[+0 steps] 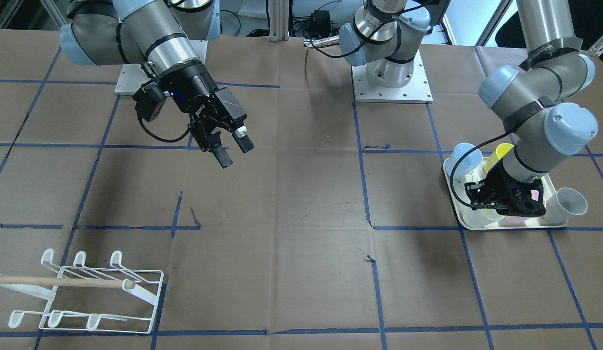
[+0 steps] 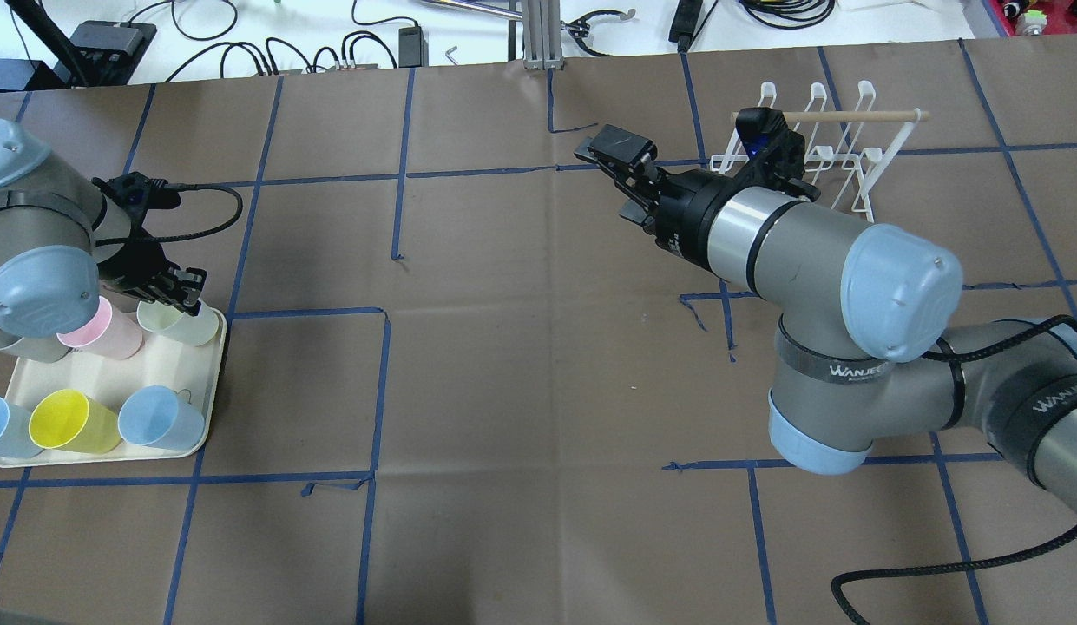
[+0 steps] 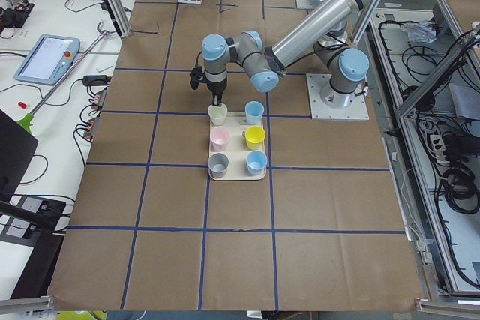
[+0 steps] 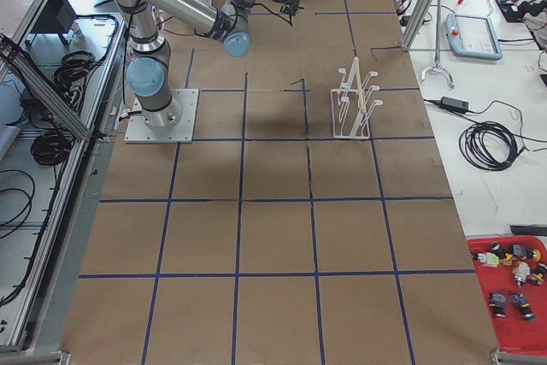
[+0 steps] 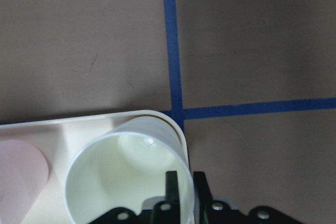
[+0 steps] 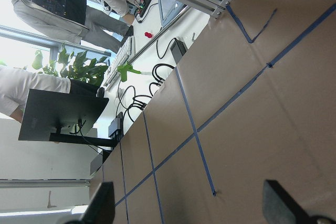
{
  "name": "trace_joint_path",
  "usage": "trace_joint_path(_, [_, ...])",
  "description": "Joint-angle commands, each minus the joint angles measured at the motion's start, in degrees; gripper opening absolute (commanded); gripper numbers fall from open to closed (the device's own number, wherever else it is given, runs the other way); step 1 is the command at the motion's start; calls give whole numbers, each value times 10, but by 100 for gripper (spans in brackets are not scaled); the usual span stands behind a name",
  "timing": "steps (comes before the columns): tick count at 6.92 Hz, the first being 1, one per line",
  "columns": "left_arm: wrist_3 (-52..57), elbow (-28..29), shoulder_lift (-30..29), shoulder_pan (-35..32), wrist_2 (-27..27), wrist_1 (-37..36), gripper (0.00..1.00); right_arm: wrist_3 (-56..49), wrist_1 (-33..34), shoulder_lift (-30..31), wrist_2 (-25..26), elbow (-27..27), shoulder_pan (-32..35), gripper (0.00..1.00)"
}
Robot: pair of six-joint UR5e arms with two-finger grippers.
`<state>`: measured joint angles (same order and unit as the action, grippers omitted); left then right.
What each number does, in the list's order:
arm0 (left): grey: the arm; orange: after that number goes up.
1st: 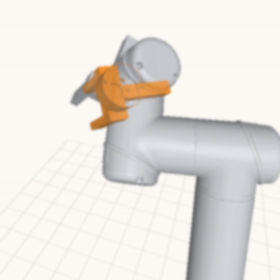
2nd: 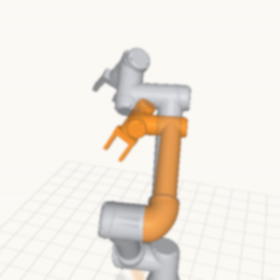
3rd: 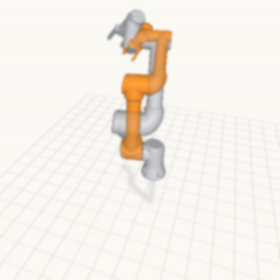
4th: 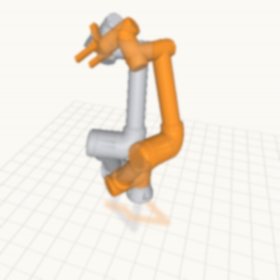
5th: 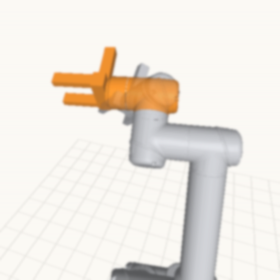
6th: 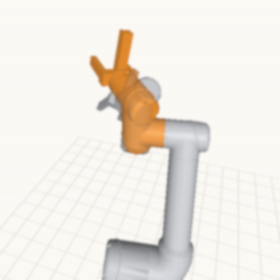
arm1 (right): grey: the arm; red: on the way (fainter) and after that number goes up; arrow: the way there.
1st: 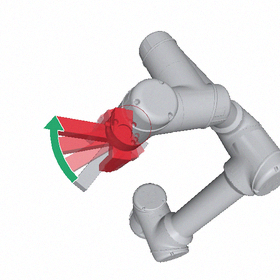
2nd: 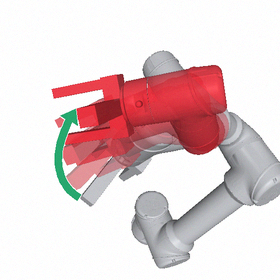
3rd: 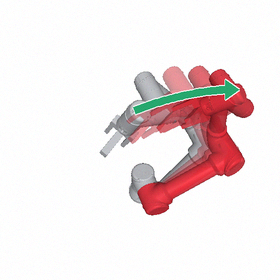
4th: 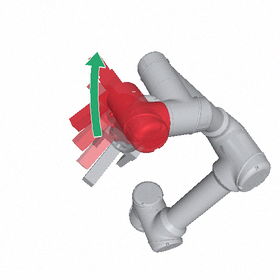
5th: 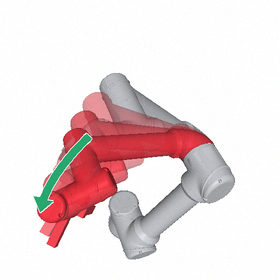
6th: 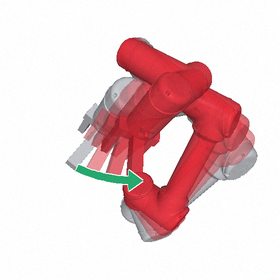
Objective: Transfer IKEA cup to right arm and place on rack
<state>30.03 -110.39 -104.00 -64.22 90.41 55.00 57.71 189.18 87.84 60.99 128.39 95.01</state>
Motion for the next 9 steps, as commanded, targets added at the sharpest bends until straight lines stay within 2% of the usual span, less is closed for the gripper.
trace_joint_path(1, [1, 39, 13, 0, 1, 46, 0, 3, 29, 0, 0, 16, 0, 100])
trace_joint_path(4, [-8, 163, 40, -15, -1, 225, 0, 3, 36, -1, 0, 17, 0, 100])
trace_joint_path(5, [-22, 223, 40, -41, -1, 288, 0, 3, 37, -1, 0, 17, 0, 100])
trace_joint_path(6, [-86, 275, 36, -83, -1, 340, 0, 3, 37, -1, 0, 18, 0, 100])
trace_joint_path(7, [-144, 303, 32, -126, -1, 355, 0, 3, 37, -1, 0, 21, -1, 100])
trace_joint_path(9, [-224, 304, 34, -187, -11, 349, 0, 5, 42, -1, 1, 22, -1, 100])
